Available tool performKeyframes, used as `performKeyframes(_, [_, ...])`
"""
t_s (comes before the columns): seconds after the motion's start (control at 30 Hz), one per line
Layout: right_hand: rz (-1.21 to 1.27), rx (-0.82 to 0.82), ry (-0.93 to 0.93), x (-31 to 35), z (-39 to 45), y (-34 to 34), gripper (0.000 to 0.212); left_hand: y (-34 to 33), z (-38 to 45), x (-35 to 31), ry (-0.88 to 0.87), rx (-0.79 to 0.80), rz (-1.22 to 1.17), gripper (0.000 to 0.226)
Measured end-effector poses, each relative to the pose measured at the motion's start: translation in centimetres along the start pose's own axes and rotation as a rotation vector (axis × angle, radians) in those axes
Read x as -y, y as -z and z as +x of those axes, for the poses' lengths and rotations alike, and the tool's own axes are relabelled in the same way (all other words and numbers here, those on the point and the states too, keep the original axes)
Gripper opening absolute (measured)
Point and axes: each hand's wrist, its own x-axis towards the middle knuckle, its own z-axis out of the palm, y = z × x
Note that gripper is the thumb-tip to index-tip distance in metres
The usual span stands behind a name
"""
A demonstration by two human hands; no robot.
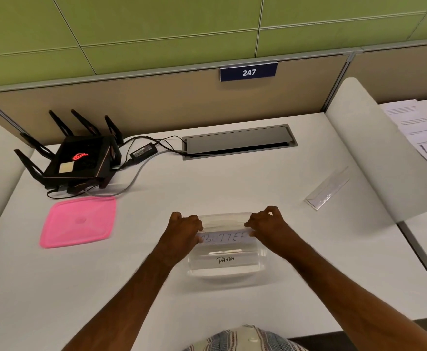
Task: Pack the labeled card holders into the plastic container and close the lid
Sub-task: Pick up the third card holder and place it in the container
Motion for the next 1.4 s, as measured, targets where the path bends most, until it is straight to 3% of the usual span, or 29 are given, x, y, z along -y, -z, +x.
performKeyframes(0.17, [-0.052, 0.017, -0.040, 0.9, 0.2, -0.8, 0.018, 0.2, 0.1, -0.9, -0.106, 0.060, 0.254, 0.033])
performKeyframes(0.27, [-0.051, 0.043, -0.069, 1.3, 0.3, -1.4, 0.022, -0.6, 0.9, -0.4, -0.123, 0.115, 0.260, 0.012])
performKeyframes(0.5, [-0.149, 0.124, -0.079, 1.3, 1.2, -2.0, 0.032, -1.0, 1.1, -0.5, -0.123, 0.151, 0.315, 0.008])
performKeyframes(0.63, [-0.167, 0.164, -0.091, 1.2, 1.8, -1.9, 0.038, -1.0, 1.2, -0.7, -0.107, 0.160, 0.339, 0.010])
performKeyframes(0.73, [-0.160, 0.155, -0.090, 1.2, 2.2, -1.8, 0.038, -1.0, 1.2, -0.8, -0.088, 0.184, 0.389, 0.026])
performKeyframes(0.83, [-0.158, 0.149, -0.079, 1.3, 2.4, -1.7, 0.035, -1.1, 1.3, -0.8, -0.094, 0.147, 0.432, 0.035])
performKeyframes(1.03, [-0.117, 0.059, -0.057, 1.8, 1.4, -0.9, 0.020, -1.5, 1.4, -1.1, -0.109, 0.081, 0.470, 0.028])
performKeyframes(1.27, [0.213, -0.276, -0.185, 1.3, 0.0, 1.4, 0.014, -0.5, 2.2, -4.2, -0.040, -0.196, 0.222, 0.015])
performKeyframes(1.4, [0.280, -0.294, -0.302, -1.4, -0.9, 2.3, 0.017, -0.5, 4.0, -7.1, 0.010, -0.296, 0.071, 0.010])
